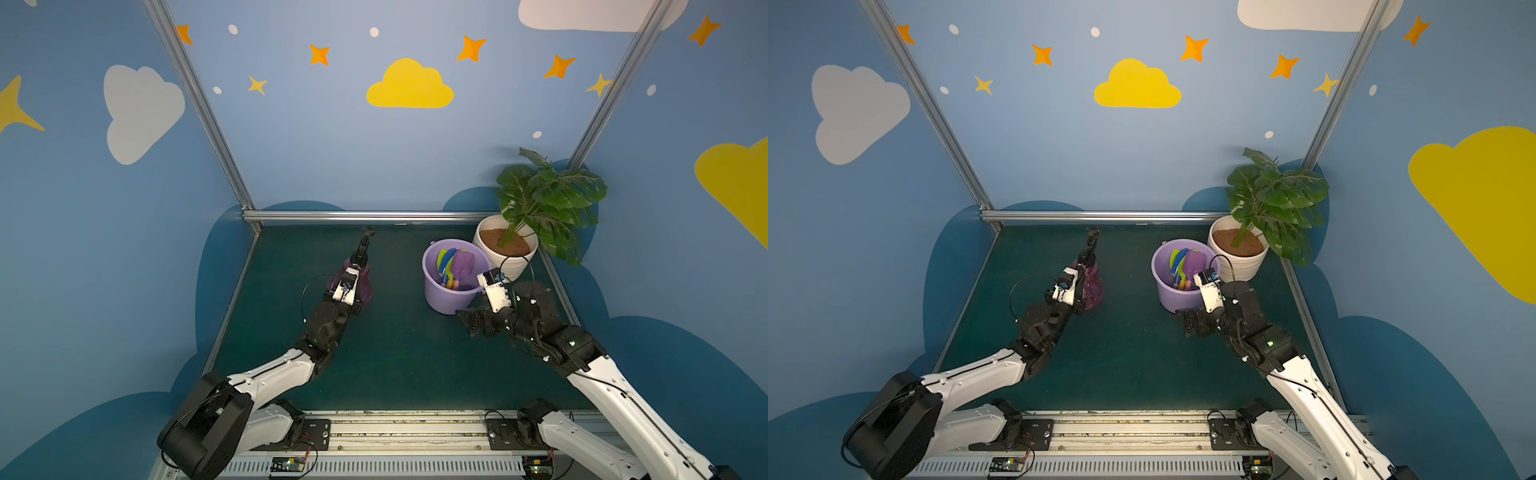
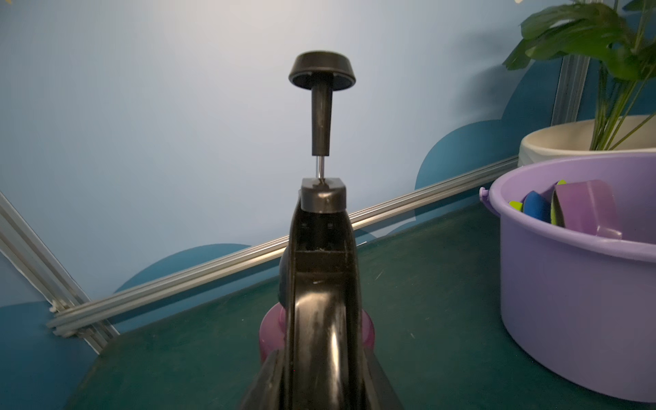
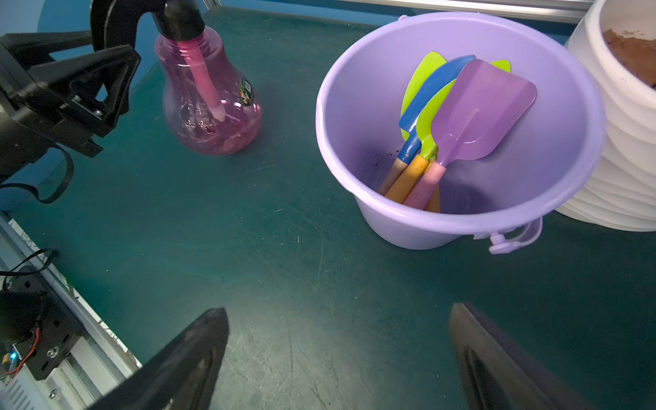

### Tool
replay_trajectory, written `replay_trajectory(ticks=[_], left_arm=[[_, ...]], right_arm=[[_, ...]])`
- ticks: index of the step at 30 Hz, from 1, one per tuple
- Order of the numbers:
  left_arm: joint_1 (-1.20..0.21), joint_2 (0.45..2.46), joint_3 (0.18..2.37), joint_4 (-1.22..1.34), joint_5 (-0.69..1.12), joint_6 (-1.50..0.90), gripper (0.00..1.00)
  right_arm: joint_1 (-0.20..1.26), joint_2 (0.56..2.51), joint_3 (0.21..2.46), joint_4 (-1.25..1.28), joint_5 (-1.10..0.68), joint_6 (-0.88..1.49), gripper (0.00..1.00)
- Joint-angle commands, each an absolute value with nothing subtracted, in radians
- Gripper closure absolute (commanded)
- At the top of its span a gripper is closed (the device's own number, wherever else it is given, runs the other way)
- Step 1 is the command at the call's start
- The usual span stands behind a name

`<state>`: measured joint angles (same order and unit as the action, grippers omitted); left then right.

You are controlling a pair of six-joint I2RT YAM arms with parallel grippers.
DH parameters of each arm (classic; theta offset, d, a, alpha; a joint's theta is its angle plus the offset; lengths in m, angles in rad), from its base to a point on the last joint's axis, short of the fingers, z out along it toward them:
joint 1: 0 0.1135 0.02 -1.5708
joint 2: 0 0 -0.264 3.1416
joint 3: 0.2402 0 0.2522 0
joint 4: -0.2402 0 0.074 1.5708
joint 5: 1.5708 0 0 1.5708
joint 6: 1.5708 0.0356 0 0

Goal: Organize the gardening tools
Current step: Adjust the gardening tool at the center of the board.

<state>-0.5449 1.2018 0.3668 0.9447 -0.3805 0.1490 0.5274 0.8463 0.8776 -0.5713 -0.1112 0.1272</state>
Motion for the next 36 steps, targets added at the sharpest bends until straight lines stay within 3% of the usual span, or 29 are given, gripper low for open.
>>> replay_trajectory(ticks=[1,12,26,31,36], left_arm=[[-0.526,1.181,0.342,1.161,-0.358,-0.025,0.97],[-0.504,1.234,0.275,1.266,-0.358,-0.156,0.97],[-0.532,1.197,0.271,1.224,-0.225,-0.003,0.61],[-0.541,1.167,0.271,1.181,-0.215,0.018,0.43],[-0.54,1.134,0.262,1.157,-0.218,0.023,0.39]], right_arm=[[0.532,0.853,0.871,-0.548,-0.13,0.136,0.02],[0.532,0.845,0.864,-0.551,-0.126,0.14,0.02],[0.532,0.844,0.847,-0.525,-0.099,0.155,0.02],[0.532,0.846,0.842,-0.522,-0.088,0.164,0.02],[0.532,0.85,0.837,-0.519,-0.065,0.177,0.02]])
